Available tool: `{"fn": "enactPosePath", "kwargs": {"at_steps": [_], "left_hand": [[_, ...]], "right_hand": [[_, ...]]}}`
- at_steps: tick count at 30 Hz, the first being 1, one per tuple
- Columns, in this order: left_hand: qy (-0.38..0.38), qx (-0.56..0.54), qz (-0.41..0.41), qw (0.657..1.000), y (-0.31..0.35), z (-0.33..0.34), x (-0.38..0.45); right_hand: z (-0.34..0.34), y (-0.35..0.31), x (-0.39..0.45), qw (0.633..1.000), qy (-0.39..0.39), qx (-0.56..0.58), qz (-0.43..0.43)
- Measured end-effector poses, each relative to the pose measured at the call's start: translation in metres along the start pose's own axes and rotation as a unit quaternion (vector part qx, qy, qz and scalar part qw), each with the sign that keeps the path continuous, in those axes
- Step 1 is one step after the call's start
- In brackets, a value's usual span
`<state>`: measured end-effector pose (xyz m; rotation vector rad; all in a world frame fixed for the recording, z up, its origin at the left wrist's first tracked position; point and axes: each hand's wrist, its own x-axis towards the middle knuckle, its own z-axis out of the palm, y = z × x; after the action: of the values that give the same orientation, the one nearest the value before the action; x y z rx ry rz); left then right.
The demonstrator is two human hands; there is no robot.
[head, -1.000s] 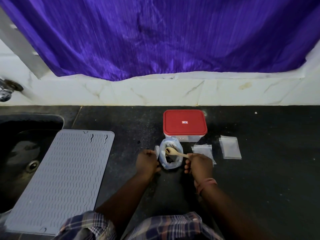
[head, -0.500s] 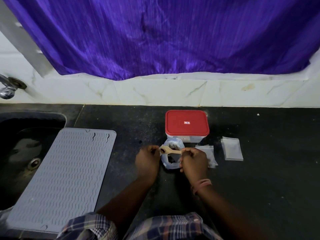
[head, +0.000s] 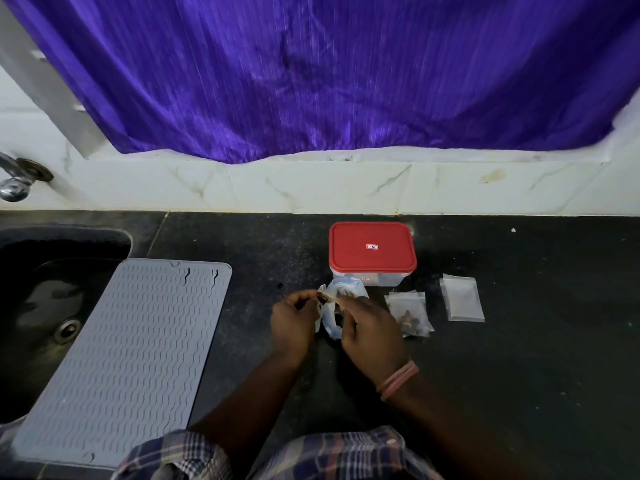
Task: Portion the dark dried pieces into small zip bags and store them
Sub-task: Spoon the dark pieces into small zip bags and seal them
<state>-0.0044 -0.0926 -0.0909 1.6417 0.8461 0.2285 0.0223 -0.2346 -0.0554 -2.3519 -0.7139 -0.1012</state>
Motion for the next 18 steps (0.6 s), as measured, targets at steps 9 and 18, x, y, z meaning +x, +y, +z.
{"fn": "enactPosePath", "kwargs": {"at_steps": [9,18], "left_hand": [[0.016,-0.148,-0.064,0.987,-0.006,-0.0011,0.0022],[0.034,-0.075,-0.031,0.996,0.0009,-0.0029,0.0113]], "right_hand": [[-0.0019,0.0068,-0.0011,0.999,0.028,0.015,-0.005],[-0.0053,0.0089,0.002,0.993,0.097,0.065,-0.009]]}}
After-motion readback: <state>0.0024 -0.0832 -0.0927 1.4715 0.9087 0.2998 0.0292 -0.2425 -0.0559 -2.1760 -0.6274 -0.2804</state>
